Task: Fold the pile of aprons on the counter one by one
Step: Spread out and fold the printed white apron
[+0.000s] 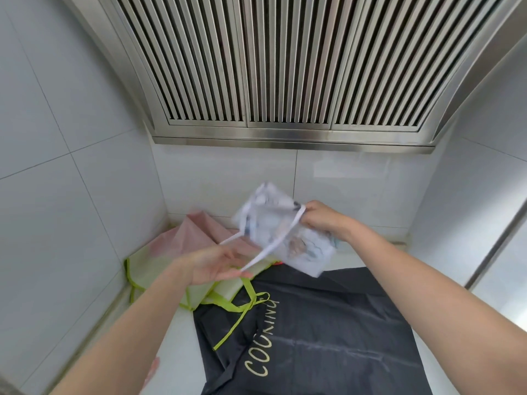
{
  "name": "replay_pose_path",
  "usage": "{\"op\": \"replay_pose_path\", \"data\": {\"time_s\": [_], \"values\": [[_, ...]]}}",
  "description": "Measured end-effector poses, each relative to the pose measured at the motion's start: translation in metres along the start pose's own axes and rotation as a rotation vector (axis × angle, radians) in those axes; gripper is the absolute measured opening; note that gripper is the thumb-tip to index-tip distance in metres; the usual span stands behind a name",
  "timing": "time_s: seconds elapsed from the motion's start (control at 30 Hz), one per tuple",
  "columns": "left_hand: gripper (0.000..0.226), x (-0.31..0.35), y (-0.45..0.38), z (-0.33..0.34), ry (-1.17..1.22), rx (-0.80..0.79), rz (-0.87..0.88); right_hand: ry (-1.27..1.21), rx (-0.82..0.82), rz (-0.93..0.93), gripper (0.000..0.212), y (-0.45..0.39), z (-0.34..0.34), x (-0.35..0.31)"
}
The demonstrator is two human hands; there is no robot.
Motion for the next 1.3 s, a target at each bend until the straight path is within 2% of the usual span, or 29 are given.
{"op": "replay_pose_path", "data": {"time_s": [0.03,0.1,0.17,0.2,0.27,0.33,0.4,0.47,0.53,0.6,0.67,0.73,0.77,0.8,0.83,0.87,0.9,0.93,0.97,1.0,1.03,1.1,1.13,1.17,1.2,1.23,1.3], "values": [[0.026,-0.005,-0.002,0.008,0.021,-0.039,-0.031,-0.151,0.095,-0.022,0.037,-0.001,-0.005,-0.008],[0.027,-0.011,-0.002,0.021,0.089,-0.12,-0.05,-0.215,0.145,-0.082,0.04,-0.002,-0.013,-0.022],[0.037,-0.003,-0.001,0.016,0.191,-0.142,0.003,0.004,-0.006,-0.137,0.03,0.003,-0.012,-0.041],[0.042,0.004,0.0,0.006,0.217,-0.112,0.039,0.207,-0.103,-0.144,0.025,0.006,-0.009,-0.048],[0.051,0.024,0.004,-0.012,0.121,-0.043,0.097,0.6,-0.248,-0.126,0.032,0.011,-0.004,-0.049],[0.073,0.051,0.012,-0.007,-0.216,-0.043,0.147,0.801,-0.301,-0.09,0.036,0.014,0.002,-0.05],[0.083,0.074,0.02,0.024,-0.708,-0.066,0.188,0.9,-0.324,-0.113,0.036,0.015,0.014,-0.058],[0.068,0.087,0.02,0.055,-1.086,-0.033,0.182,0.957,-0.322,-0.173,0.029,0.015,0.026,-0.07],[0.051,0.098,0.015,0.069,-1.201,0.07,0.204,0.957,-0.319,-0.225,0.017,0.016,0.035,-0.08],[0.037,0.1,0.009,0.07,-1.055,0.079,0.229,0.949,-0.301,-0.239,0.014,0.02,0.037,-0.083],[0.03,0.096,0.008,0.066,-0.957,0.038,0.239,0.953,-0.204,-0.313,0.016,0.025,0.033,-0.085],[0.025,0.094,0.004,0.052,-0.869,0.061,0.254,0.918,0.088,-0.497,0.017,0.025,0.021,-0.092],[0.026,0.095,0.002,0.042,-0.784,0.113,0.281,0.769,0.268,-0.581,0.02,0.028,0.013,-0.094],[0.029,0.097,0.001,0.028,-0.676,0.192,0.302,0.547,0.371,-0.606,0.02,0.032,0.005,-0.094],[0.032,0.099,0.0,0.014,-0.563,0.276,0.305,0.38,0.364,-0.566,0.023,0.032,0.004,-0.088],[0.032,0.099,0.001,0.001,-0.451,0.345,0.301,0.319,0.254,-0.49,0.03,0.029,0.014,-0.079],[0.029,0.1,0.003,-0.006,-0.362,0.377,0.297,0.372,0.13,-0.421,0.037,0.026,0.029,-0.068],[0.025,0.102,0.004,-0.011,-0.314,0.38,0.299,0.409,0.022,-0.359,0.036,0.025,0.043,-0.059],[0.024,0.103,0.006,-0.014,-0.308,0.368,0.301,0.388,-0.013,-0.364,0.027,0.025,0.05,-0.053],[0.025,0.104,0.009,-0.016,-0.32,0.355,0.299,0.252,-0.021,-0.364,0.016,0.025,0.051,-0.05],[0.025,0.105,0.014,-0.02,-0.324,0.345,0.296,0.014,-0.047,-0.322,0.007,0.025,0.049,-0.045],[0.028,0.106,0.022,-0.031,-0.307,0.328,0.295,-0.573,-0.198,-0.211,0.014,0.024,0.042,-0.036],[0.03,0.108,0.026,-0.039,-0.291,0.334,0.303,-0.75,-0.275,-0.15,0.022,0.025,0.037,-0.031],[0.032,0.11,0.031,-0.047,-0.276,0.346,0.31,-0.759,-0.331,-0.081,0.03,0.026,0.032,-0.027],[0.034,0.113,0.035,-0.051,-0.273,0.341,0.317,-0.658,-0.38,-0.02,0.037,0.026,0.03,-0.019],[0.032,0.116,0.039,-0.05,-0.285,0.315,0.326,-0.458,-0.436,0.032,0.04,0.028,0.033,-0.012],[0.025,0.122,0.045,-0.033,-0.344,0.213,0.359,-0.023,-0.548,0.124,0.033,0.031,0.044,0.003]]}}
Point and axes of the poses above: each hand's wrist, its own y-axis away from the middle knuckle, its own z-axis out of the palm, x = y × z, the point moved 7 cm from there along -y, towards the middle knuckle, and after that the axes turned 4 degrees about -y, right-handed, at the moved point
